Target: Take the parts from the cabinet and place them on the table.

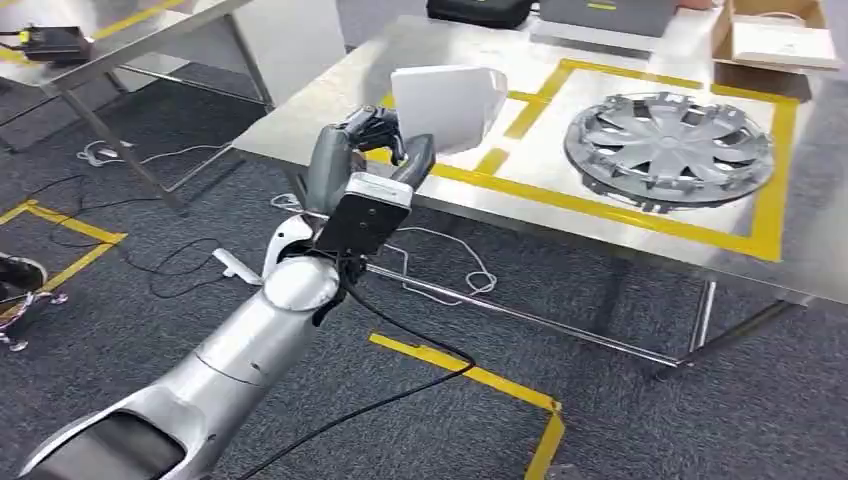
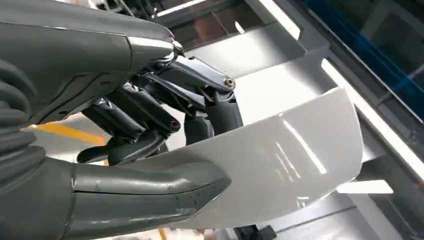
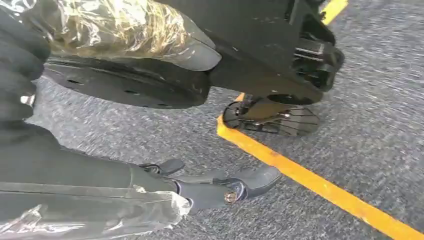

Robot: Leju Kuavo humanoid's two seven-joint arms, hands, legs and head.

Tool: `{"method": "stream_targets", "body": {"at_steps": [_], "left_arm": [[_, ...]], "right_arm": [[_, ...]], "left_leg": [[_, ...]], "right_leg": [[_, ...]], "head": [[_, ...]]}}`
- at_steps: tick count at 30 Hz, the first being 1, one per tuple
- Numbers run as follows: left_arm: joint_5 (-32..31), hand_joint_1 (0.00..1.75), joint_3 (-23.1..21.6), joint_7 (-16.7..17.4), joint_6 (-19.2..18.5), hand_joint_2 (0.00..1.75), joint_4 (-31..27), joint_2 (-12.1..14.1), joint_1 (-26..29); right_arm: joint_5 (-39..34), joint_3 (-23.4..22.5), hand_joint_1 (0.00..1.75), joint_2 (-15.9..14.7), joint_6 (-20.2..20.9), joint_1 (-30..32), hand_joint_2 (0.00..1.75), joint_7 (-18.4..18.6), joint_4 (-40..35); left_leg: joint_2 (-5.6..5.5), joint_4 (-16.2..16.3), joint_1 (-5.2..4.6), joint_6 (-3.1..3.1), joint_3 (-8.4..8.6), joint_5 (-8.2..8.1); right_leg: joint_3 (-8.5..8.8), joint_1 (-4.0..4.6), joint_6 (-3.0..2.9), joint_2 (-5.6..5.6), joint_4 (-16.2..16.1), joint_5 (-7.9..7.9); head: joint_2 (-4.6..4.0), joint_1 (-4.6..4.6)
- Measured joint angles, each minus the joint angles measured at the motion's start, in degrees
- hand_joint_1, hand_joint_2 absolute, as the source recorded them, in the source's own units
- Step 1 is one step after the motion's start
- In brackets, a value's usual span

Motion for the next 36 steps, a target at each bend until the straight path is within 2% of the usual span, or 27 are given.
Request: {"method": "stream_targets", "body": {"at_steps": [1, 2, 3, 4, 5, 6, 7, 8, 10, 11, 12, 13, 14, 15, 16, 17, 18, 20, 21, 22, 24, 29, 30, 31, 32, 33, 36], "left_arm": [[0.0, 1.75, 0.17, -0.02, 0.0, 1.75, 0.0, 0.15, 0.29], [0.02, 1.75, 0.2, 0.0, 0.0, 1.75, 0.0, 0.33, 0.49], [0.0, 1.75, 0.2, 0.0, 0.0, 1.75, 0.0, 0.42, 0.5], [0.0, 1.75, 0.2, -0.02, 0.0, 1.75, 0.0, 0.44, 0.43], [0.0, 1.75, 0.22, -0.04, 0.0, 1.75, 0.0, 0.44, 0.35], [0.0, 1.75, 0.24, -0.09, 0.0, 1.75, 0.0, 0.48, 0.3], [0.0, 1.75, 0.28, -0.15, 0.0, 1.75, 0.0, 0.55, 0.31], [0.0, 1.75, 0.39, -0.18, 0.05, 1.75, 0.0, 0.59, 0.36], [0.0, 1.75, 0.48, -0.28, 0.13, 1.75, -0.02, 0.59, 0.38], [-0.02, 1.75, 0.52, -0.33, 0.13, 1.75, -0.02, 0.44, 0.34], [0.0, 1.75, 0.68, -0.33, 0.13, 1.75, -0.02, 0.35, 0.4], [0.0, 1.75, 0.81, -0.57, 0.13, 1.75, -0.02, 0.37, 0.3], [0.0, 1.75, 1.05, -0.63, 0.13, 1.75, -0.02, 0.46, 0.37], [0.0, 1.75, 1.2, -0.72, 0.18, 1.75, -0.02, 0.57, 0.58], [0.0, 1.75, 1.25, -0.81, 0.24, 1.75, -0.02, 0.66, 0.78], [-0.04, 1.75, 1.29, -0.87, 0.31, 1.75, -0.02, 0.68, 0.97], [-0.07, 1.75, 1.29, -0.98, 0.39, 1.75, -0.02, 0.68, 1.04], [-0.17, 1.75, 1.29, -1.03, 0.42, 1.75, -0.04, 0.63, 1.03], [-0.24, 1.75, 1.31, -1.07, 0.44, 1.75, -0.04, 0.63, 1.02], [-0.22, 1.75, 1.42, -1.09, 0.46, 1.75, -0.04, 0.7, 0.9], [-0.24, 1.75, 1.49, -1.14, 0.48, 1.75, -0.07, 0.65, 0.97], [-0.24, 1.75, 1.49, -1.16, 0.48, 1.75, -0.07, 0.66, 0.98], [-0.24, 1.75, 1.55, -1.16, 0.48, 1.75, -0.24, 0.63, 0.96], [-0.39, 1.75, 1.77, -1.16, 0.5, 1.75, -0.31, 1.09, 1.27], [-0.39, 1.75, 1.81, -1.16, 0.5, 1.75, -0.31, 1.22, 1.48], [-0.42, 1.75, 1.84, -1.16, 0.5, 1.75, -0.31, 1.33, 1.55], [-0.59, 1.75, 1.94, -1.16, 0.52, 1.75, -0.33, 1.38, 1.34]], "right_arm": [[0.02, 0.0, 0.0, -0.02, 0.0, 0.08, 1.75, -0.02, 0.0], [0.02, -0.02, 0.0, -0.02, 0.0, 0.27, 1.75, -0.02, 0.0], [0.02, -0.04, 0.0, -0.02, 0.0, 0.38, 1.75, -0.04, 0.0], [0.02, -0.07, 0.0, -0.02, 0.0, 0.39, 1.75, -0.04, 0.0], [0.0, -0.11, 0.0, 0.0, 0.0, 0.36, 1.75, -0.15, 0.0], [0.02, -0.13, 0.0, 0.02, 0.02, 0.34, 1.75, -0.24, 0.0], [0.02, -0.13, 0.0, 0.02, 0.04, 0.14, 1.75, -0.33, 0.0], [0.0, -0.15, 0.0, 0.02, 0.04, 0.12, 1.75, -0.42, 0.0], [0.02, -0.15, 0.0, 0.02, 0.04, 0.52, 1.75, -0.48, 0.0], [0.07, -0.17, 0.0, -0.04, 0.04, 0.64, 1.75, -0.52, -0.02], [0.07, -0.2, 0.0, -0.02, 0.07, 0.68, 1.75, -0.61, 0.0], [0.09, -0.17, 0.0, -0.02, 0.07, 0.58, 1.75, -0.68, 0.0], [0.07, -0.17, 0.0, -0.02, 0.07, 0.39, 1.75, -0.83, 0.0], [0.09, -0.17, 0.0, -0.02, 0.07, 0.28, 1.75, -0.92, 0.0], [0.09, -0.17, 0.0, -0.02, 0.09, 0.3, 1.75, -1.01, 0.0], [0.09, -0.2, 0.0, -0.02, 0.13, 0.37, 1.75, -1.12, 0.0], [0.11, -0.2, 0.0, -0.02, 0.13, 0.45, 1.75, -1.2, 0.0], [0.17, -0.22, 0.0, -0.04, 0.15, 0.54, 1.75, -1.42, 0.0], [0.17, -0.22, 0.0, -0.04, 0.17, 0.47, 1.75, -1.55, 0.0], [0.2, -0.22, 0.0, -0.02, 0.26, 0.34, 1.75, -1.64, 0.0], [0.22, -0.22, 0.0, -0.02, 0.24, 0.39, 1.75, -1.66, 0.0], [0.22, -0.22, 0.0, -0.04, 0.24, 0.44, 1.75, -1.66, 0.0], [0.22, -0.24, 0.0, -0.02, 0.24, 0.57, 1.75, -1.66, 0.0], [0.22, -0.26, 0.0, -0.02, 0.24, 0.37, 1.75, -1.66, 0.0], [0.22, -0.26, 0.0, -0.02, 0.24, 0.48, 1.75, -1.66, 0.0], [0.22, -0.28, 0.0, -0.02, 0.26, 0.56, 1.75, -1.66, 0.0], [0.26, -0.28, 0.0, -0.02, 0.39, 0.57, 1.75, -1.86, 0.0]], "left_leg": [[-0.11, 2.77, -0.06, 0.08, -1.6, -0.43], [-0.17, 2.47, -0.1, 0.28, -1.8, 0.9], [-0.27, 0.05, -0.12, 0.57, -1.03, 3.17], [-0.71, -4.45, -0.13, 0.95, 0.78, 6.18], [-2.24, -9.29, -0.14, 1.35, 2.86, 8.93], [-5.61, -12.57, -0.02, 1.88, 4.09, 9.91], [-6.25, -13.81, 0.36, 2.05, 4.62, 9.64], [-5.77, -14.16, 0.07, 1.63, 4.85, 9.03], [-4.9, -14.35, -0.17, 1.83, 4.91, 9.08], [-3.97, -15.13, 0.52, 2.19, 5.26, 9.43], [-3.17, -15.37, 0.39, 2.43, 5.58, 9.43], [-2.47, -15.36, 0.34, 2.68, 5.69, 9.37], [-1.59, -15.31, 0.24, 2.8, 5.74, 9.27], [-0.56, -15.31, 0.16, 2.81, 5.76, 9.16], [0.25, -15.29, 0.16, 2.8, 5.75, 9.06], [0.87, -15.28, 0.16, 2.77, 5.81, 8.98], [1.39, -15.27, 0.16, 2.61, 5.9, 8.86], [2.26, -15.27, 0.17, 2.22, 6.36, 8.53], [2.63, -15.29, 0.06, 1.89, 6.65, 8.31], [2.86, -15.17, -0.43, 1.62, 6.53, 8.18], [3.31, -15.23, -0.39, 1.26, 6.74, 8.19], [3.49, -15.3, -0.33, 1.09, 6.83, 8.19], [2.55, -14.57, 0.02, 0.2, 6.87, 7.23], [0.0, 1.09, 0.01, -0.02, -0.55, -0.45], [-0.05, 2.86, -0.01, 0.12, -1.69, -0.21], [-0.05, 1.59, -0.02, 0.31, -1.36, 1.52], [-0.6, -10.68, -0.22, 1.42, 3.69, 9.49]], "right_leg": [[0.07, 0.07, -0.02, 0.95, 0.01, -0.01], [0.19, 0.12, -0.02, 1.91, 0.02, -0.02], [0.26, 0.15, -0.02, 2.76, 0.04, -0.02], [0.37, 0.19, -0.01, 3.7, 0.05, -0.02], [0.47, 0.19, 0.05, 4.41, 0.05, -0.05], [0.31, -0.03, 0.1, 4.94, 0.06, -0.08], [0.03, 0.23, 0.5, 5.74, 0.41, -0.13], [-0.49, -0.18, 0.96, 6.29, 0.34, 0.06], [-0.73, -0.53, 1.82, 7.44, -0.06, 0.3], [-1.18, -0.49, 2.06, 7.46, 0.14, 0.1], [-1.74, 0.06, 2.29, 3.84, 1.37, -0.79], [-3.27, -0.02, 2.49, 1.44, 4.47, -2.55], [-5.59, -0.07, 2.69, -0.06, 9.16, -4.65], [-8.05, -0.14, 2.82, -0.72, 13.82, -6.4], [-9.79, -0.18, 2.98, -0.93, 17.0, -7.18], [-10.06, -0.27, 3.08, -1.11, 17.34, -6.59], [-8.91, -0.34, 3.13, -1.3, 15.11, -4.88], [-3.02, -0.42, 3.0, -2.27, 4.58, 0.06], [-0.48, -0.21, 2.89, -4.1, -0.13, 0.05], [0.22, 0.14, 2.33, -3.98, -0.39, -0.06], [0.03, 0.21, 1.73, -3.18, -0.12, -0.1], [-0.03, 0.31, 1.6, -2.94, -0.08, -0.17], [0.27, -0.07, 0.7, -2.08, -0.48, 0.11], [0.41, 0.01, 0.04, -0.35, -0.46, 0.02], [0.47, 0.08, 0.03, 0.21, -0.45, 0.02], [0.55, 0.12, 0.02, 0.62, -0.44, 0.0], [0.78, 0.16, 0.16, 1.56, -0.42, -0.1]], "head": [[0.0, -0.02], [0.0, 0.02], [0.0, -0.02], [0.0, 0.02], [0.0, 0.0], [0.0, 0.04], [0.0, 0.15], [0.0, -0.18], [0.0, -0.22], [0.0, -0.24], [0.0, 0.0], [0.0, 0.64], [0.0, 0.57], [0.0, 0.52], [0.0, 0.59], [0.0, 0.61], [0.0, 0.57], [0.0, 0.59], [0.0, 0.59], [0.0, 0.46], [0.0, 0.43], [0.0, 0.46], [0.0, 0.39], [0.0, 0.02], [0.0, 0.02], [0.0, 0.02], [0.0, 0.02]]}}
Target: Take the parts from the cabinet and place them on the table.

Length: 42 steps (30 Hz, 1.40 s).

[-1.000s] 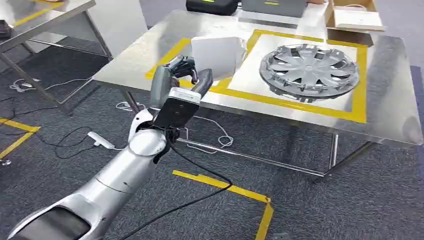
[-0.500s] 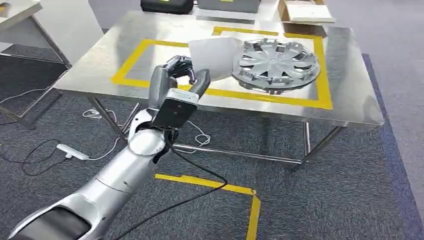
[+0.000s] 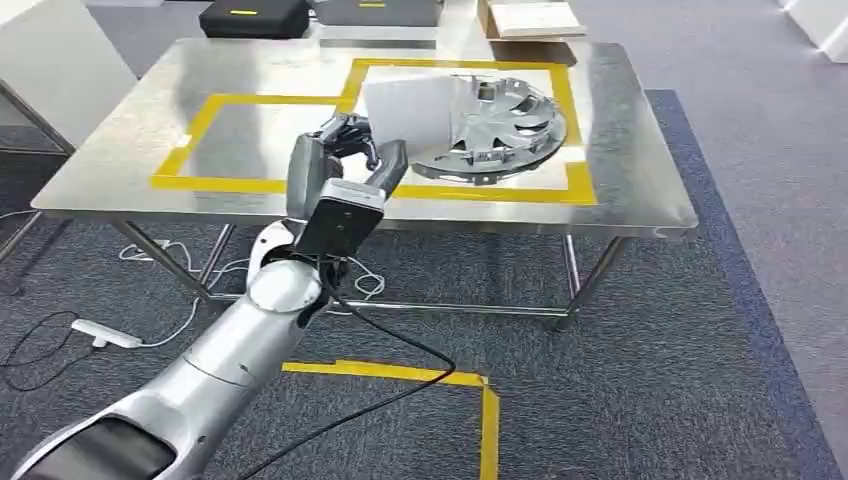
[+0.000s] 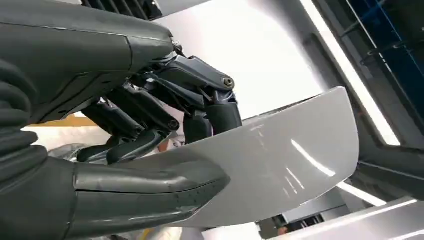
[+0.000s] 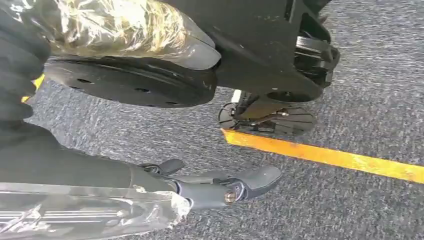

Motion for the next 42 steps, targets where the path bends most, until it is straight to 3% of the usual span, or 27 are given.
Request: {"method": "stream_targets", "body": {"at_steps": [1, 2, 4, 6, 8, 10, 11, 12, 13, 15, 16, 17, 20, 22, 23, 25, 26, 27, 28, 29, 31, 32, 34, 36, 38, 41, 42], "left_arm": [[-0.04, 1.75, 0.13, 0.0, 0.0, 1.75, 0.0, 0.0, -0.15], [-0.09, 1.75, 0.2, 0.0, 0.0, 1.75, 0.0, 0.0, -0.31], [-0.79, 1.75, 0.33, 0.0, 0.42, 1.75, -0.02, 0.04, -0.23], [-1.42, 1.75, 0.39, 0.0, 0.72, 1.75, -0.09, 0.02, -0.24], [-1.7, 1.75, 0.44, 0.0, 0.72, 1.75, -0.37, 0.04, -0.3], [-1.73, 1.75, 0.61, 0.0, 0.72, 1.75, -0.39, 0.11, -0.13], [-1.75, 1.75, 0.66, 0.02, 0.7, 1.75, -0.39, 0.18, 0.03], [-1.75, 1.75, 0.68, 0.04, 0.68, 1.75, -0.39, 0.22, 0.18], [-1.77, 1.75, 0.7, 0.07, 0.66, 1.75, -0.39, 0.24, 0.23], [-1.77, 1.75, 0.77, 0.09, 0.63, 1.75, -0.52, 0.22, 0.23], [-1.77, 1.75, 0.77, 0.09, 0.5, 1.75, -0.63, 0.22, 0.23], [-1.79, 1.75, 0.81, 0.09, 0.5, 1.75, -0.7, 0.28, 0.19], [-1.79, 1.75, 0.83, 0.09, 0.44, 1.75, -0.79, 0.33, 0.28], [-1.84, 1.75, 0.9, 0.09, 0.41, 1.75, -0.96, 0.39, 0.27], [-1.86, 1.75, 0.98, 0.09, 0.42, 1.75, -1.03, 0.44, 0.22], [-1.86, 1.75, 1.09, 0.09, 0.39, 1.75, -1.03, 0.66, 0.42], [-1.86, 1.75, 1.16, 0.09, 0.37, 1.75, -1.03, 0.78, 0.63], [-1.88, 1.75, 1.18, 0.09, 0.35, 1.75, -1.03, 0.9, 0.83], [-1.88, 1.75, 1.18, 0.09, 0.35, 1.75, -1.03, 1.01, 0.92], [-1.9, 1.75, 1.18, 0.09, 0.33, 1.75, -1.05, 1.03, 0.92], [-1.97, 1.75, 1.2, 0.09, 0.31, 1.75, -1.33, 1.03, 0.89], [-1.99, 1.75, 1.2, 0.09, 0.28, 1.75, -1.42, 1.05, 0.83], [-2.08, 1.75, 1.2, 0.09, 0.2, 1.75, -1.44, 1.05, 0.8], [-2.16, 1.75, 1.29, 0.09, 0.22, 1.75, -1.46, 1.11, 0.81], [-2.38, 1.75, 1.29, 0.07, 0.2, 1.75, -1.62, 0.92, 0.72], [-2.4, 1.75, 1.44, 0.07, 0.17, 1.75, -1.62, 0.94, 0.88], [-2.4, 1.75, 1.53, 0.09, 0.18, 1.75, -1.62, 0.96, 1.03]], "right_arm": [[0.04, 0.0, 0.0, 0.02, 0.02, -0.06, 1.75, -0.11, 0.0], [0.09, 0.0, 0.0, 0.02, 0.02, -0.1, 1.75, -0.15, 0.0], [0.2, 0.0, 0.0, 0.02, 0.0, 0.07, 1.75, -0.22, 0.0], [0.28, 0.0, 0.0, 0.02, -0.09, 0.12, 1.75, -0.33, 0.0], [0.39, 0.0, 0.0, 0.02, -0.2, 0.09, 1.75, -0.44, 0.0], [0.59, 0.0, 0.0, 0.02, -0.26, 0.06, 1.75, -0.55, 0.0], [0.74, 0.0, 0.0, 0.02, -0.28, 0.13, 1.75, -0.68, 0.0], [0.79, 0.0, 0.0, 0.02, -0.33, 0.2, 1.75, -0.87, 0.0], [0.87, 0.0, 0.0, 0.0, -0.35, 0.21, 1.75, -1.03, 0.0], [0.96, 0.0, 0.0, 0.0, -0.33, 0.2, 1.75, -1.62, 0.0], [1.03, 0.02, 0.0, 0.02, -0.2, 0.12, 1.75, -2.03, 0.0], [1.03, 0.04, 0.0, 0.02, -0.13, -0.03, 1.75, -2.34, 0.0], [1.07, 0.04, 0.0, 0.02, 0.04, 0.12, 1.75, -3.19, 0.0], [1.09, 0.04, 0.0, 0.02, 0.2, 0.2, 1.75, -3.78, 0.0], [1.11, 0.04, 0.0, 0.02, 0.2, 0.15, 1.75, -3.98, 0.0], [1.2, 0.04, 0.0, 0.02, 0.26, 0.16, 1.75, -4.17, 0.0], [1.25, 0.04, 0.0, 0.02, 0.35, 0.25, 1.75, -4.24, 0.0], [1.29, 0.04, 0.0, 0.02, 0.39, 0.33, 1.75, -4.3, 0.0], [1.31, 0.04, 0.0, 0.02, 0.44, 0.36, 1.75, -4.37, 0.0], [1.35, 0.04, 0.0, 0.02, 0.48, 0.34, 1.75, -4.46, 0.0], [1.37, 0.07, 0.0, 0.02, 0.59, 0.3, 1.75, -4.57, 0.0], [1.38, 0.07, 0.0, 0.04, 0.61, 0.25, 1.75, -4.59, 0.0], [1.4, 0.07, 0.0, 0.04, 0.61, 0.29, 1.75, -4.63, 0.0], [1.47, 0.11, 0.0, 0.04, 0.61, 0.33, 1.75, -4.66, 0.0], [1.55, 0.22, 0.0, 0.04, 0.61, 0.33, 1.75, -4.72, 0.0], [1.57, 0.42, 0.0, 0.04, 0.61, 0.37, 1.75, -4.72, 0.0], [1.59, 0.42, 0.0, 0.04, 0.61, 0.44, 1.75, -4.72, 0.0]], "left_leg": [[-0.73, -2.1, -0.16, 0.44, 0.74, 0.22], [-0.67, -3.94, -0.04, 0.4, 1.38, -0.3], [-0.69, -3.65, -0.25, 0.44, 0.97, -0.38], [-0.39, -4.32, 0.3, 0.99, 1.37, 0.05], [-0.3, -4.34, 0.28, 1.34, 1.44, 0.01], [0.05, -4.31, 0.22, 1.45, 1.44, -0.04], [0.14, -4.3, 0.22, 1.5, 1.44, -0.08], [0.19, -4.3, 0.22, 1.48, 1.48, -0.09], [0.19, -4.26, 0.23, 1.42, 1.51, -0.13], [0.19, -4.23, 0.29, 1.11, 1.83, -0.33], [0.18, -4.16, 0.06, 0.79, 1.87, -0.49], [0.14, -3.83, -0.3, 0.45, 1.63, -0.59], [0.44, -4.12, -0.06, -0.32, 1.82, -0.33], [0.39, -2.94, 0.11, -1.05, 1.44, -1.7], [0.33, 0.12, 0.1, -1.21, 0.15, -3.7], [0.31, 9.25, 0.1, -1.39, -4.09, -7.98], [0.3, 12.8, 0.09, -1.39, -5.84, -9.02], [0.3, 13.63, 0.09, -1.29, -6.36, -8.67], [0.3, 12.07, 0.07, -1.06, -5.75, -6.95], [0.27, 8.54, 0.02, -0.73, -4.15, -4.49], [-0.02, -1.24, -0.29, 0.37, 0.59, 0.3], [-0.06, -2.68, -0.48, 0.62, 1.34, -0.28], [-0.08, -3.55, -0.47, 0.46, 1.29, -0.48], [-0.09, -3.97, -0.42, 0.9, 1.4, -0.19], [0.1, -4.41, 0.03, 1.48, 1.65, 0.16], [0.23, -4.33, 0.01, 1.55, 1.51, 0.21], [0.25, -4.33, 0.01, 1.55, 1.51, 0.21]], "right_leg": [[-0.2, 0.15, 0.18, 0.1, 0.1, -0.06], [-0.64, 0.36, 0.46, 0.4, 0.46, -0.11], [-0.92, 0.14, 1.07, 0.29, 0.26, 0.15], [-1.51, 0.08, 1.7, -0.28, 0.72, -0.46], [-3.81, -0.06, 2.39, -1.93, 6.18, -3.79], [-8.31, -0.21, 2.78, -2.32, 15.52, -7.49], [-9.52, -0.25, 2.96, -2.35, 17.84, -7.88], [-9.42, -0.36, 3.05, -2.38, 17.58, -7.05], [-8.27, -0.48, 3.09, -2.46, 15.09, -5.24], [-2.67, -0.72, 3.12, -3.02, 4.64, -0.26], [-0.86, -0.64, 3.16, -3.72, 1.31, -0.63], [0.0, -0.41, 2.52, -3.45, 0.46, -0.85], [-0.28, -0.1, 1.54, -3.06, 0.84, -0.82], [-0.1, -0.45, 0.63, -2.94, 0.5, -0.48], [-0.1, -0.45, 0.21, -2.9, 0.5, -0.52], [-0.11, -0.35, -0.01, -2.78, 0.5, -0.56], [-0.1, -0.27, -0.03, -2.71, 0.51, -0.56], [-0.07, -0.21, -0.03, -2.61, 0.52, -0.56], [-0.05, -0.13, -0.03, -2.46, 0.53, -0.56], [0.02, -0.03, -0.02, -2.32, 0.54, -0.56], [0.18, 0.06, 0.03, -2.11, 0.53, -0.59], [0.06, 0.51, 0.25, -2.05, 0.72, -0.66], [-0.37, 0.35, 0.76, -2.02, 0.76, -0.46], [-0.21, 0.32, 1.41, -2.07, 0.49, -0.39], [-1.55, 0.19, 2.0, -2.29, 2.68, -2.24], [-7.84, -0.12, 2.68, -2.35, 16.56, -8.5], [-9.07, -0.13, 2.81, -2.38, 18.94, -8.8]], "head": [[0.0, 0.02], [0.0, 0.0], [0.0, -0.07], [0.0, -0.11], [0.0, 0.55], [0.0, 0.5], [0.0, 0.5], [0.0, 0.48], [0.0, 0.48], [0.0, 0.46], [0.0, 0.54], [0.0, 0.48], [0.0, 0.18], [0.0, 0.0], [0.0, -0.29], [0.0, -0.31], [0.0, -0.33], [0.0, -0.33], [0.0, -0.35], [0.0, -0.35], [0.0, -0.33], [0.0, -0.28], [0.0, -0.22], [0.0, -0.28], [0.0, -0.04], [0.0, 0.02], [0.0, 0.0]]}}
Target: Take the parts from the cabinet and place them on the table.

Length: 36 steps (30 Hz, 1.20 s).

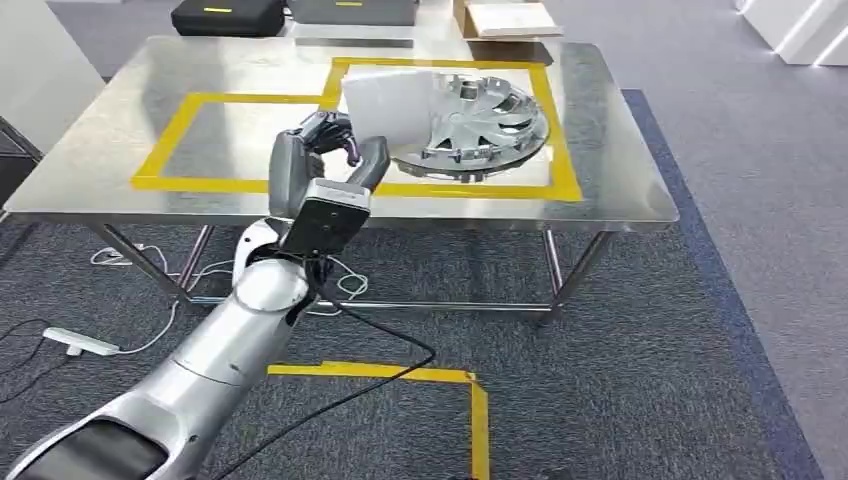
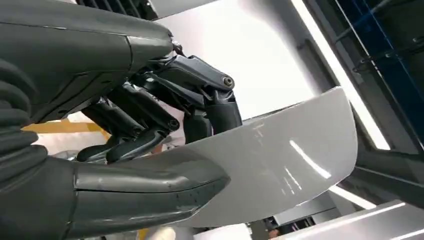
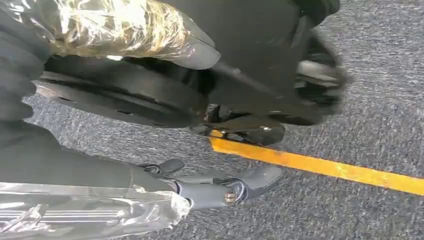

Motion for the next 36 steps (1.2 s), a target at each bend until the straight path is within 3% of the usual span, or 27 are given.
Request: {"method": "stream_targets", "body": {"at_steps": [1, 2, 4, 5, 6, 9, 11, 14, 15, 16, 17, 19, 20, 21, 22, 24, 26, 27, 29, 30, 31, 32, 33, 35, 36], "left_arm": [[0.0, 1.75, 0.04, -0.02, 0.0, 1.75, 0.0, 0.02, 0.08], [0.0, 1.75, 0.07, 0.0, 0.0, 1.75, 0.0, 0.02, 0.08], [0.0, 1.75, 0.13, 0.0, 0.0, 1.75, -0.02, 0.02, 0.04], [0.0, 1.75, 0.15, -0.02, 0.0, 1.75, -0.07, 0.0, 0.02], [0.0, 1.75, 0.24, 0.0, 0.0, 1.75, -0.15, 0.04, -0.07], [-0.02, 1.75, 0.24, 0.0, -0.02, 1.75, -0.22, 0.02, -0.07], [-0.07, 1.75, 0.37, 0.0, -0.02, 1.75, -0.46, 0.04, -0.14], [-0.17, 1.75, 0.55, -0.11, -0.02, 1.75, -0.46, 0.2, -0.03], [-0.22, 1.75, 0.59, -0.11, 0.0, 1.75, -0.46, 0.28, 0.1], [-0.26, 1.75, 0.61, -0.15, 0.0, 1.75, -0.46, 0.39, 0.21], [-0.33, 1.75, 0.61, -0.2, 0.02, 1.75, -0.46, 0.46, 0.22], [-0.52, 1.75, 0.63, -0.39, 0.17, 1.75, -0.7, 0.44, 0.2], [-0.59, 1.75, 0.66, -0.52, 0.2, 1.75, -0.92, 0.44, 0.16], [-0.59, 1.75, 0.66, -0.65, 0.2, 1.75, -1.01, 0.44, 0.07], [-0.63, 1.75, 0.68, -0.67, 0.2, 1.75, -1.11, 0.37, 0.05], [-0.63, 1.75, 0.79, -0.72, 0.22, 1.75, -1.18, 0.42, 0.14], [-0.66, 1.75, 0.86, -0.79, 0.31, 1.75, -1.4, 0.2, 0.14], [-0.68, 1.75, 0.85, -0.89, 0.35, 1.75, -1.49, 0.02, 0.02], [-0.68, 1.75, 0.9, -0.96, 0.48, 1.75, -1.6, 0.02, 0.13], [-0.66, 1.75, 0.92, -0.96, 0.57, 1.75, -1.6, 0.04, 0.28], [-0.66, 1.75, 0.96, -0.96, 0.63, 1.75, -1.6, 0.04, 0.49], [-0.63, 1.75, 1.01, -0.98, 0.74, 1.75, -1.6, 0.04, 0.64], [-0.59, 1.75, 1.09, -0.98, 0.92, 1.75, -1.62, 0.07, 0.67], [-0.59, 1.75, 1.38, -1.05, 1.16, 1.75, -1.81, 0.07, 0.62], [-0.59, 1.75, 1.66, -1.07, 1.18, 1.75, -1.86, 0.11, 0.52]], "right_arm": [[0.0, 0.0, 0.0, 0.0, 0.0, 0.03, 1.75, 0.0, 0.0], [0.0, 0.0, 0.0, -0.02, 0.0, 0.01, 1.75, 0.0, 0.0], [0.0, 0.02, 0.0, -0.02, 0.0, -0.06, 1.75, 0.0, 0.0], [0.02, 0.04, 0.0, -0.02, 0.0, -0.18, 1.75, 0.0, 0.0], [0.02, 0.07, 0.0, 0.0, 0.0, -0.23, 1.75, -0.04, 0.0], [0.13, 0.09, 0.0, 0.0, 0.07, -0.05, 1.75, -0.04, 0.0], [0.13, 0.09, 0.0, 0.0, 0.13, -0.06, 1.75, -0.04, 0.0], [0.13, 0.09, 0.0, 0.0, 0.17, -0.13, 1.75, -0.07, 0.0], [0.15, 0.09, 0.0, -0.02, 0.17, -0.05, 1.75, -0.07, 0.0], [0.17, 0.09, 0.0, 0.0, 0.22, -0.01, 1.75, -0.07, 0.0], [0.18, 0.09, 0.0, -0.02, 0.24, -0.03, 1.75, -0.04, 0.0], [0.17, 0.09, 0.0, 0.0, 0.28, -0.08, 1.75, -0.04, 0.0], [0.18, 0.09, 0.0, 0.0, 0.31, -0.07, 1.75, -0.02, 0.0], [0.18, 0.09, 0.0, 0.09, 0.33, -0.15, 1.75, 0.0, 0.0], [0.17, 0.09, 0.0, 0.09, 0.33, -0.16, 1.75, 0.02, 0.0], [0.2, 0.09, 0.0, 0.09, 0.33, -0.11, 1.75, 0.07, 0.0], [0.22, 0.11, 0.0, 0.09, 0.33, -0.05, 1.75, 0.07, 0.0], [0.24, 0.11, 0.0, 0.09, 0.33, -0.09, 1.75, 0.09, 0.0], [0.24, 0.15, 0.0, 0.07, 0.33, -0.09, 1.75, 0.09, 0.0], [0.24, 0.15, 0.0, 0.07, 0.33, -0.03, 1.75, 0.13, 0.0], [0.22, 0.13, 0.0, 0.07, 0.37, 0.05, 1.75, 0.17, 0.0], [0.2, 0.13, 0.0, 0.07, 0.37, 0.06, 1.75, 0.2, 0.0], [0.18, 0.13, 0.0, 0.07, 0.39, 0.03, 1.75, 0.22, 0.0], [0.15, 0.15, 0.0, 0.07, 0.37, 0.01, 1.75, 0.28, 0.0], [0.15, 0.15, 0.0, 0.09, 0.39, -0.09, 1.75, 0.33, 0.02]], "left_leg": [[0.0, 0.0, 0.01, -0.01, 0.01, 0.0], [-0.01, 0.02, 0.02, -0.03, 0.05, -0.01], [-0.02, 0.06, 0.07, -0.32, 0.33, -0.19], [-0.05, 0.12, -0.19, -0.68, 0.25, -0.26], [-0.15, 0.42, -0.47, -1.03, -0.05, -0.3], [-0.04, 0.06, -0.24, -1.81, 0.06, 0.03], [-0.1, 1.63, -0.15, -2.47, -0.51, -1.57], [-0.1, 13.95, -0.09, -2.86, -5.99, -7.86], [-0.1, 17.32, -0.09, -2.82, -7.62, -8.76], [-0.1, 17.8, -0.1, -2.67, -7.98, -8.18], [-0.1, 15.94, -0.15, -2.4, -7.21, -6.34], [-0.15, 7.03, -0.34, -1.51, -2.96, -1.22], [-0.23, 2.6, -0.55, -0.86, -0.81, 0.5], [-0.24, 0.97, -0.69, -0.4, -0.03, -0.28], [-0.24, 0.52, -0.75, -0.68, -0.03, -0.48], [-0.31, 0.45, -0.97, -0.54, -0.2, -0.52], [-0.27, -0.55, -0.34, -0.12, 0.47, 0.02], [-0.24, -0.59, -0.22, 0.16, 0.54, -0.05], [-0.21, -0.58, -0.26, 0.29, 0.54, -0.18], [-0.21, -0.55, -0.26, 0.32, 0.53, -0.23], [-0.22, -0.55, -0.26, 0.32, 0.6, -0.33], [-0.25, -0.54, -0.26, 0.29, 0.75, -0.43], [-0.3, -0.53, -0.25, 0.12, 0.99, -0.63], [-0.32, -0.5, -0.23, -0.34, 1.71, -1.21], [-0.33, -0.46, -0.68, -0.71, 1.62, -1.44]], "right_leg": [[0.23, -0.07, 0.07, -0.04, -0.8, 1.08], [1.81, -0.13, 0.06, -0.13, -3.91, 3.14], [7.88, -0.26, 0.01, -0.61, -15.48, 8.21], [9.25, -0.18, -0.05, -0.82, -17.95, 7.29], [9.7, -0.05, -0.72, -0.5, -18.45, 7.61], [9.44, 0.27, -1.72, -0.3, -18.26, 7.7], [9.57, -0.15, -2.55, -0.31, -18.58, 8.0], [9.55, -0.03, -3.05, -0.3, -18.56, 7.92], [9.56, 0.05, -3.08, -0.3, -18.56, 7.91], [9.58, 0.13, -3.08, -0.26, -18.55, 7.9], [9.6, 0.23, -3.08, -0.14, -18.54, 7.9], [9.83, 0.46, -3.05, 0.08, -18.54, 7.88], [9.91, 0.48, -3.0, 0.13, -18.55, 7.84], [9.63, 0.98, -2.72, 0.15, -18.3, 7.68], [9.37, 0.67, -2.5, 0.17, -18.32, 7.8], [9.41, 0.44, -1.9, 0.03, -18.65, 7.92], [8.8, 0.51, -1.31, 0.05, -17.91, 7.16], [7.64, 0.43, -1.03, -0.02, -15.31, 5.46], [2.92, 0.07, -0.49, -0.08, -5.74, 1.33], [0.74, 0.06, -0.28, -0.09, -1.81, 0.17], [-0.24, 0.03, -0.17, -0.09, -0.41, 0.28], [0.15, -0.02, -0.13, -0.12, -1.7, 1.88], [2.08, -0.06, -0.2, -0.17, -5.94, 4.77], [7.62, -0.06, -0.43, -0.62, -17.28, 9.72], [9.08, 0.17, -0.58, -0.75, -18.34, 8.41]], "head": [[0.0, 0.02], [0.0, 0.02], [0.0, 0.02], [0.0, 0.02], [0.0, -0.07], [0.0, -0.11], [0.0, -0.33], [0.0, -0.59], [0.0, -0.66], [0.0, -0.66], [0.0, -0.68], [0.0, -0.68], [0.0, -0.66], [0.0, -0.48], [0.0, -0.68], [0.0, -0.7], [0.0, -0.58], [0.0, -0.2], [0.0, -0.22], [0.0, -0.11], [0.0, -0.13], [0.0, -0.13], [0.0, -0.13], [0.0, -0.11], [0.0, -0.11]]}}
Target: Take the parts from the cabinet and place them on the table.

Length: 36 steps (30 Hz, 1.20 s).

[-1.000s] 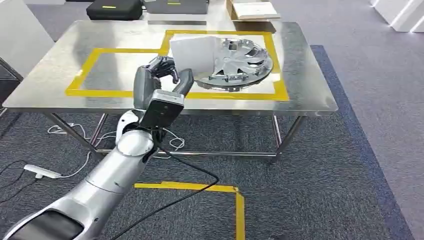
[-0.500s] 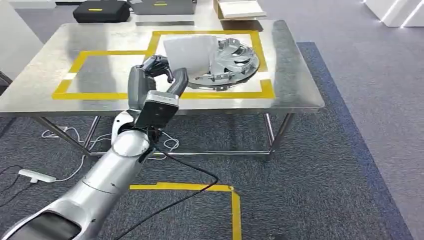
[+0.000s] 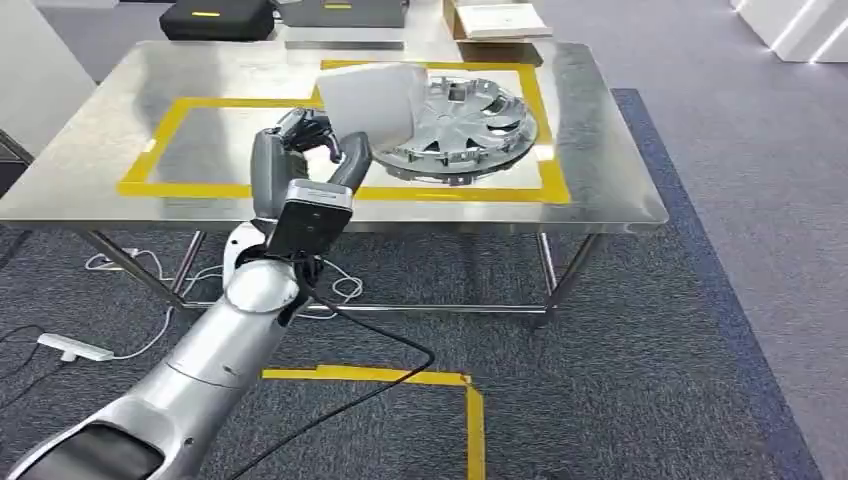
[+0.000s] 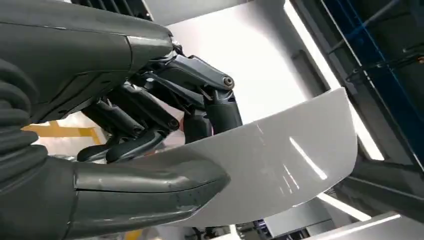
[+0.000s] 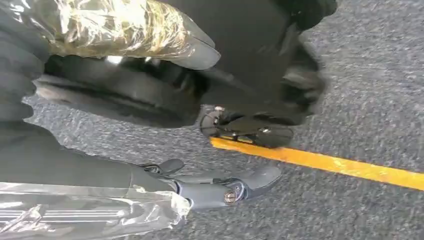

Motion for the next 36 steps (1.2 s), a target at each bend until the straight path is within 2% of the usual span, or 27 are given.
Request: {"method": "stream_targets", "body": {"at_steps": [3, 5, 6, 8, 9, 10, 11, 12, 14, 16, 17, 19, 20, 21, 22, 24, 25, 26, 27, 28, 29, 30, 31, 32, 34, 35, 36], "left_arm": [[0.11, 1.75, 0.48, -0.02, 0.04, 1.75, -0.02, 0.18, 0.03], [0.11, 1.75, 0.78, -0.04, 0.18, 1.75, -0.2, 0.15, 0.07], [0.13, 1.75, 0.98, -0.15, 0.24, 1.75, -0.26, 0.2, -0.06], [0.39, 1.75, 1.64, -0.2, 0.39, 1.75, -0.26, 0.48, 0.16], [0.46, 1.75, 1.84, -0.2, 0.42, 1.75, -0.26, 0.61, 0.4], [0.46, 1.75, 1.92, -0.22, 0.5, 1.75, -0.26, 0.85, 0.62], [0.46, 1.75, 1.96, -0.22, 0.5, 1.75, -0.26, 0.98, 0.77], [0.46, 1.75, 2.01, -0.22, 0.5, 1.75, -0.26, 1.07, 0.81], [0.46, 1.75, 2.21, -0.31, 0.55, 1.75, -0.37, 1.18, 0.75], [0.48, 1.75, 2.4, -0.44, 0.59, 1.75, -0.39, 1.29, 0.65], [0.52, 1.75, 2.47, -0.5, 0.59, 1.75, -0.42, 1.31, 0.64], [0.55, 1.75, 2.84, -0.59, 0.74, 1.75, -0.52, 1.33, 0.88], [0.52, 1.75, 2.95, -0.68, 0.74, 1.75, -0.66, 1.27, 0.92], [0.55, 1.75, 3.08, -0.74, 0.74, 1.75, -0.81, 1.31, 0.84], [0.55, 1.75, 3.1, -0.77, 0.74, 1.75, -0.83, 1.22, 0.75], [0.55, 1.75, 3.21, -0.79, 0.74, 1.75, -0.83, 1.29, 1.11], [0.57, 1.75, 3.23, -0.76, 0.74, 1.75, -0.83, 1.33, 1.3], [0.57, 1.75, 3.26, -0.76, 0.74, 1.75, -0.83, 1.36, 1.49], [0.57, 1.75, 3.26, -0.76, 0.74, 1.75, -0.83, 1.36, 1.59], [0.57, 1.75, 3.26, -0.78, 0.74, 1.75, -0.83, 1.36, 1.61], [0.57, 1.75, 3.26, -0.79, 0.74, 1.75, -0.83, 1.35, 1.6], [0.55, 1.75, 3.28, -0.87, 0.74, 1.75, -0.83, 1.4, 1.62], [0.55, 1.75, 3.26, -0.94, 0.77, 1.75, -0.83, 1.42, 1.75], [0.5, 1.75, 3.32, -0.92, 0.81, 1.75, -0.98, 1.42, 1.62], [0.42, 1.75, 3.32, -0.96, 0.9, 1.75, -1.51, 1.35, 1.63], [0.39, 1.75, 3.32, -0.96, 0.9, 1.75, -1.85, 1.38, 1.55], [0.37, 1.75, 3.3, -0.96, 0.94, 1.75, -1.92, 1.4, 1.47]], "right_arm": [[0.0, 0.02, 0.0, -0.02, 0.04, 0.18, 1.75, 0.11, -0.02], [0.02, 0.02, 0.0, 0.0, 0.02, 0.23, 1.75, 0.11, -0.02], [0.02, 0.02, 0.0, 0.0, 0.02, 0.17, 1.75, 0.11, -0.02], [0.02, 0.04, 0.0, 0.0, 0.02, 0.02, 1.75, 0.11, -0.02], [0.02, 0.04, 0.0, 0.0, 0.02, 0.12, 1.75, 0.11, -0.02], [0.02, 0.02, 0.0, 0.0, 0.02, 0.23, 1.75, 0.11, -0.02], [0.02, 0.02, 0.0, 0.0, 0.02, 0.31, 1.75, 0.11, -0.02], [0.04, 0.02, 0.0, 0.0, 0.02, 0.3, 1.75, 0.11, -0.02], [0.04, 0.02, 0.0, 0.0, 0.02, 0.25, 1.75, 0.11, -0.02], [0.04, 0.02, 0.0, 0.09, 0.02, 0.18, 1.75, 0.09, 0.07], [0.04, 0.02, 0.0, 0.07, 0.0, 0.05, 1.75, 0.13, 0.04], [0.07, 0.02, 0.0, 0.07, 0.02, 0.13, 1.75, 0.13, 0.04], [0.07, 0.02, 0.0, 0.07, 0.02, 0.11, 1.75, 0.13, 0.04], [0.07, 0.04, 0.0, 0.07, 0.02, 0.04, 1.75, 0.11, 0.04], [0.07, 0.04, 0.0, 0.07, 0.02, -0.08, 1.75, 0.11, 0.04], [0.06, 0.04, 0.0, 0.07, 0.02, 0.1, 1.75, 0.13, 0.04], [0.04, 0.04, 0.0, 0.07, 0.0, 0.29, 1.75, 0.13, 0.04], [0.04, 0.02, 0.0, 0.07, 0.0, 0.42, 1.75, 0.13, 0.04], [0.02, 0.02, 0.0, 0.07, 0.0, 0.44, 1.75, 0.13, 0.04], [0.02, 0.02, 0.0, 0.07, 0.0, 0.44, 1.75, 0.13, 0.04], [0.04, 0.04, 0.0, 0.07, 0.0, 0.46, 1.75, 0.13, 0.04], [0.02, 0.04, 0.0, 0.07, 0.0, 0.73, 1.75, 0.13, 0.07], [0.04, 0.05, 0.0, 0.07, 0.02, 0.69, 1.75, 0.15, 0.11], [0.07, 0.04, 0.0, 0.06, 0.02, 0.6, 1.75, 0.18, 0.11], [0.07, 0.02, 0.0, 0.04, 0.0, 0.72, 1.75, 0.2, 0.09], [0.07, 0.02, 0.0, 0.07, 0.0, 0.68, 1.75, 0.2, 0.09], [0.07, 0.02, 0.0, 0.07, 0.02, 0.72, 1.75, 0.2, 0.09]], "left_leg": [[0.03, 0.0, 0.13, -0.65, 0.0, -0.12], [0.01, 0.62, 0.3, -1.39, 0.1, -0.94], [0.01, 2.76, 0.3, -1.65, -0.85, -2.03], [0.01, 12.0, 0.5, -2.06, -5.65, -6.08], [0.01, 16.43, 0.52, -2.16, -8.27, -7.3], [0.01, 18.36, 0.52, -2.14, -9.81, -7.06], [0.01, 17.79, 0.51, -2.03, -10.03, -5.3], [0.01, 14.94, 0.51, -1.82, -9.21, -2.49], [0.01, 5.2, 0.36, -1.04, -5.38, 4.09], [-0.01, 1.74, -0.1, -0.43, -3.42, 3.27], [0.01, 0.91, -0.12, -0.33, -3.18, 2.32], [-0.11, 0.38, -0.02, 0.31, -2.84, 1.89], [-0.19, 0.09, 0.55, 0.4, -2.07, 1.84], [-0.19, -0.04, 0.55, 0.74, -1.54, 1.48], [-0.17, -0.04, 0.56, 1.09, -1.2, 1.08], [-0.17, -0.04, 0.54, 1.15, -0.29, 0.04], [-0.21, -0.03, 0.55, 1.14, 0.35, -0.53], [-0.29, -0.03, 0.56, 1.12, 1.14, -1.16], [-0.34, -0.03, 0.58, 1.04, 2.1, -1.84], [-0.35, -0.03, 0.62, 0.89, 3.2, -2.6], [-0.33, -0.04, 0.67, 0.65, 4.51, -3.55], [-0.29, -0.19, 0.65, 0.33, 4.87, -4.41], [-0.37, 0.05, 0.46, 0.01, 5.76, -5.05], [-0.37, -0.53, 0.39, -0.42, 5.62, -5.46], [-0.33, -0.34, 0.47, -1.18, 6.78, -5.12], [-0.29, -0.05, 0.49, -1.36, 7.14, -5.33], [-0.27, 2.55, 0.56, -1.62, 6.27, -4.83]], "right_leg": [[-0.14, 0.23, -1.2, 0.32, -0.27, -0.39], [0.53, -0.18, -1.91, 0.36, -0.8, -0.42], [0.79, -0.22, -2.32, 0.35, -0.82, -0.68], [1.33, -0.21, -2.8, 0.39, -0.82, -1.17], [1.59, -0.19, -2.87, 0.42, -0.81, -1.43], [1.97, -0.18, -2.83, 0.51, -0.81, -1.79], [2.52, -0.16, -2.78, 0.59, -0.81, -2.2], [3.2, -0.11, -2.7, 0.72, -0.81, -2.65], [4.86, -0.05, -2.38, 0.84, -0.83, -3.77], [5.16, 0.15, -1.67, 0.98, -0.93, -4.55], [4.96, 0.12, -1.42, 0.86, -1.05, -4.58], [5.38, 0.11, -0.7, 0.83, -0.81, -4.0], [4.34, 0.1, -0.58, 0.82, -0.12, -4.33], [3.45, 0.15, -0.34, 0.76, 2.4, -4.14], [0.97, 0.07, -0.15, 0.75, 6.56, -4.5], [-5.03, -0.17, 0.26, 0.72, 14.71, -7.51], [-7.25, -0.17, 0.48, 0.69, 16.77, -8.89], [-8.34, -0.2, 0.61, 0.66, 16.52, -8.81], [-8.36, -0.24, 0.65, 0.63, 14.37, -7.58], [-7.58, -0.24, 0.55, 0.59, 10.76, -5.25], [-6.23, -0.23, 0.41, 0.41, 5.61, -1.26], [-5.4, -0.23, 0.2, 0.01, 1.25, 4.19], [-5.67, 0.02, -0.2, -0.04, 0.77, 2.87], [-4.79, 0.28, -0.97, 0.1, 0.74, 2.06], [-4.01, 0.28, -1.93, 0.28, 0.39, 1.62], [-2.86, 0.01, -2.28, 0.44, 0.28, 1.43], [-1.94, -0.11, -2.52, 0.49, 0.15, 0.95]], "head": [[0.0, -0.46], [0.0, -0.39], [0.0, -0.87], [0.0, -0.96], [0.0, -0.98], [0.0, -1.07], [0.0, -1.03], [0.0, -1.07], [0.0, -1.05], [0.0, -0.85], [0.0, -1.03], [0.0, -1.03], [0.02, -0.96], [0.0, -0.87], [0.0, -0.66], [0.0, -0.68], [0.0, -0.59], [0.0, -0.61], [0.0, -0.66], [0.0, -0.61], [0.0, -0.64], [0.0, -0.5], [0.0, -0.53], [0.0, -0.63], [0.0, -0.63], [0.0, -0.72], [0.0, -0.74]]}}
